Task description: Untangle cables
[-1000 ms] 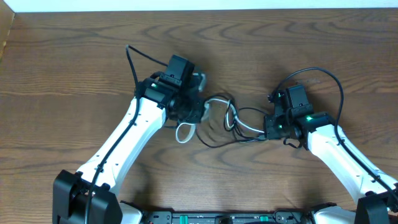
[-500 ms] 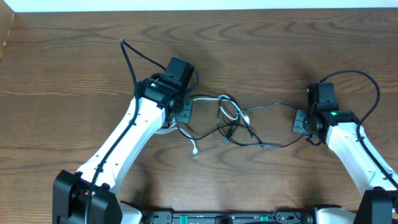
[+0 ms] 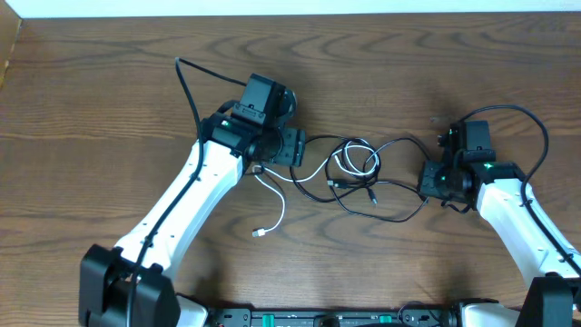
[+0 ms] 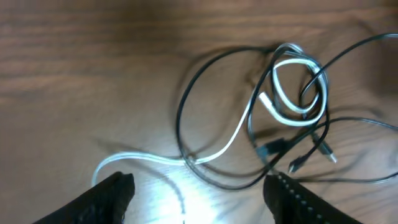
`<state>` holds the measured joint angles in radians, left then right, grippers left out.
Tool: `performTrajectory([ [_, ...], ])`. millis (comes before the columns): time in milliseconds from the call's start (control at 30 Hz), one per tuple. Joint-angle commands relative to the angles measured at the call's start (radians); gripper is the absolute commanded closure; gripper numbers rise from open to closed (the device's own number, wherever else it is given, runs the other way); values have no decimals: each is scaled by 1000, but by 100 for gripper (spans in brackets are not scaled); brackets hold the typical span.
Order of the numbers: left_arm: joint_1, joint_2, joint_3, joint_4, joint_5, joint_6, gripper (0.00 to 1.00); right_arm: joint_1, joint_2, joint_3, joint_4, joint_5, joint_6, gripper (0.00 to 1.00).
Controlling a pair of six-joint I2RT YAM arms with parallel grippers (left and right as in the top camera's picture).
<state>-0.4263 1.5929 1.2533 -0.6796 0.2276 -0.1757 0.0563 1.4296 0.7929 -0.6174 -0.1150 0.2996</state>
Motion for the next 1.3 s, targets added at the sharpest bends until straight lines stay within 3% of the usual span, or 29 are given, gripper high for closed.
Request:
performTrajectory([
  [0,4,89,4,71,113,-2,30,-2,1,17,0,-77,-27,99],
  [200,-3,248,4,276,282,-2,30,-2,1,17,-3,-105,-27,99],
  [300,-21,317,4,350,282,-2,30,-2,1,17,-6,-105,-27,99],
  [533,-72,397,4,449,282,-14,42,-2,1,17,-8,-105,-27,99],
  [733,-127,434,4,484,277,-13,43,-2,1,17,-11,-105,-27,99],
  [1000,-162,438,4,472,277,-13,52,-2,1,17,-16,-105,-27,99],
  [1267,-216,442,-8,460,235,-13,52,-2,1,17,-26,-105,-27,99],
])
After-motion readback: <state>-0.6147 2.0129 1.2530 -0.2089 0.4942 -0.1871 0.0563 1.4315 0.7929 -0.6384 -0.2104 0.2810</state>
